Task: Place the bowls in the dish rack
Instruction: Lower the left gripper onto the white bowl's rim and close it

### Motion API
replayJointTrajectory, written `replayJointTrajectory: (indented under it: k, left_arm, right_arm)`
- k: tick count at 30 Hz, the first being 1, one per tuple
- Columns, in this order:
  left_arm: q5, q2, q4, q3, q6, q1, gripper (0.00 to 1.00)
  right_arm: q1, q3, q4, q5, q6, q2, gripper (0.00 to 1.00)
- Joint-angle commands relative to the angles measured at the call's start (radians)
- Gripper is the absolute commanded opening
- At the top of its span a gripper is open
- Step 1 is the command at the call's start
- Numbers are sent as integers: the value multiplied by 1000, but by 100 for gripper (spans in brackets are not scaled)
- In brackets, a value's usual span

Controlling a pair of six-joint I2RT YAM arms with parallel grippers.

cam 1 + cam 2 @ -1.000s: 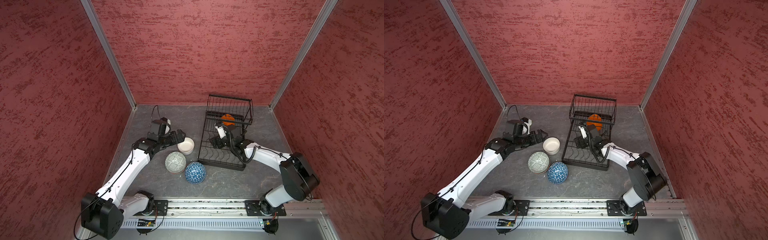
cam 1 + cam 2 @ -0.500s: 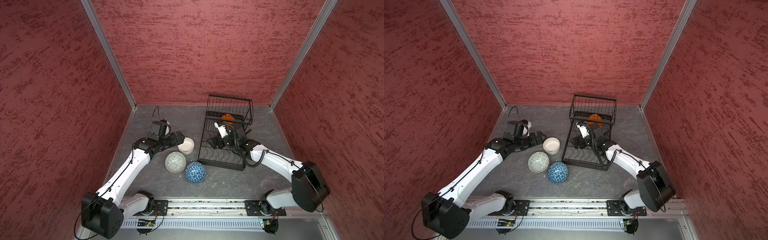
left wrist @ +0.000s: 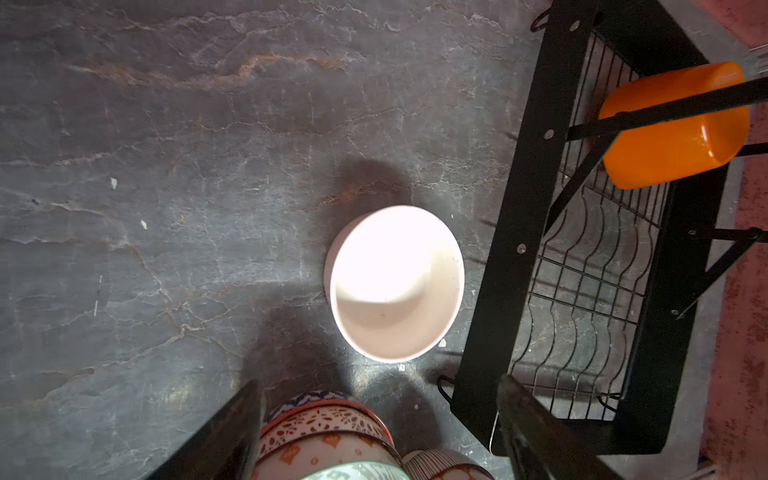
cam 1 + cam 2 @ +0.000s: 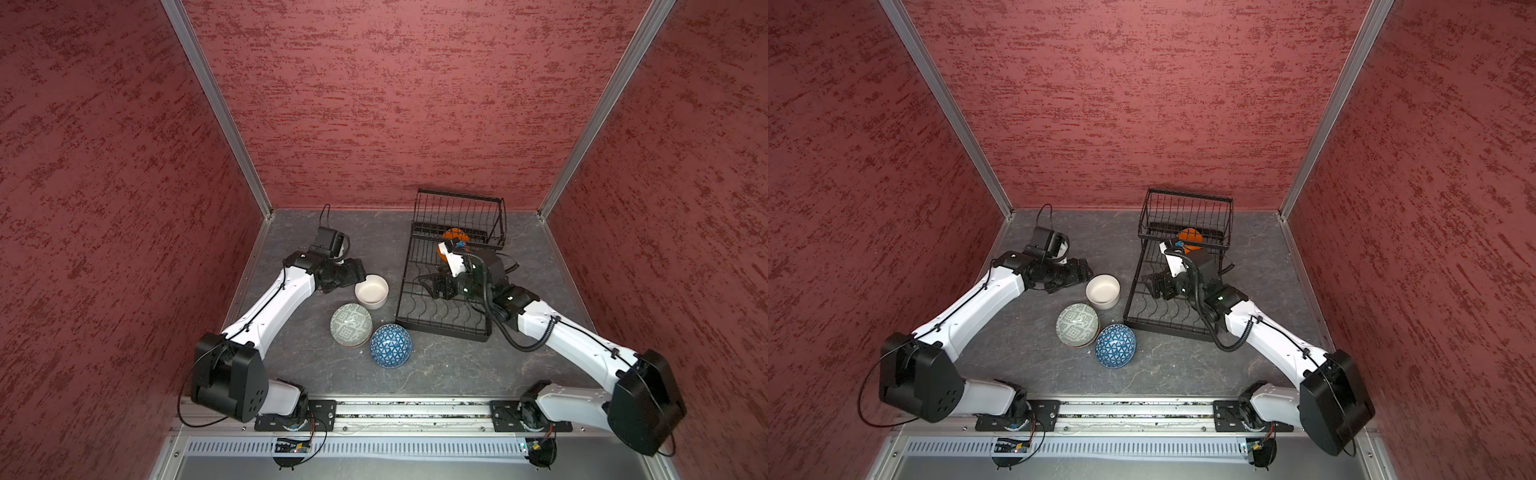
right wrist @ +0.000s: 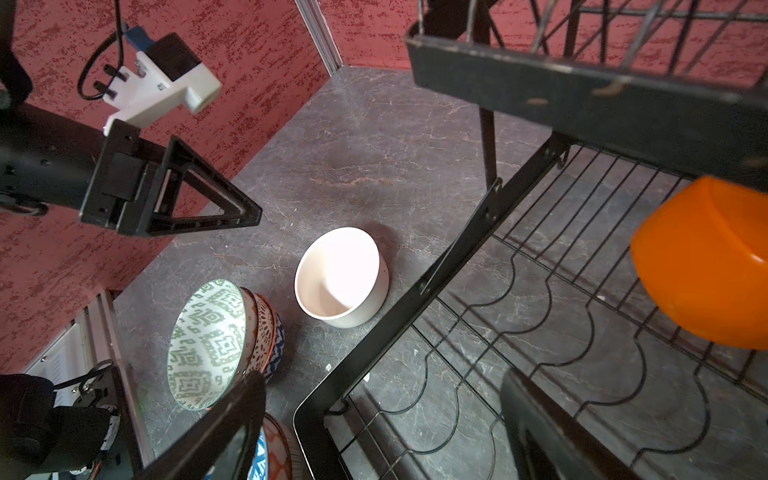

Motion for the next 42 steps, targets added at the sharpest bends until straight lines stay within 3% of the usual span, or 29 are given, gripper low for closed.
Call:
replayJointTrajectory:
  k: [1,20,27,42]
  left_arm:
    - [-45,52,-46,52,58,0,82]
    - [-172,380,-38,171,164,-55,64]
    - [-183,432,-25,183,168,-56,55]
    - [-220,488,-5,181,165,-75,33]
  right_arm:
    - [10,-14,-8,29,27,-13,89]
    - [25,-24,-7,95,42,-7,89]
    - [28,0,-45,164,39,26,88]
    - [34,-5,-50,185,38,32,89]
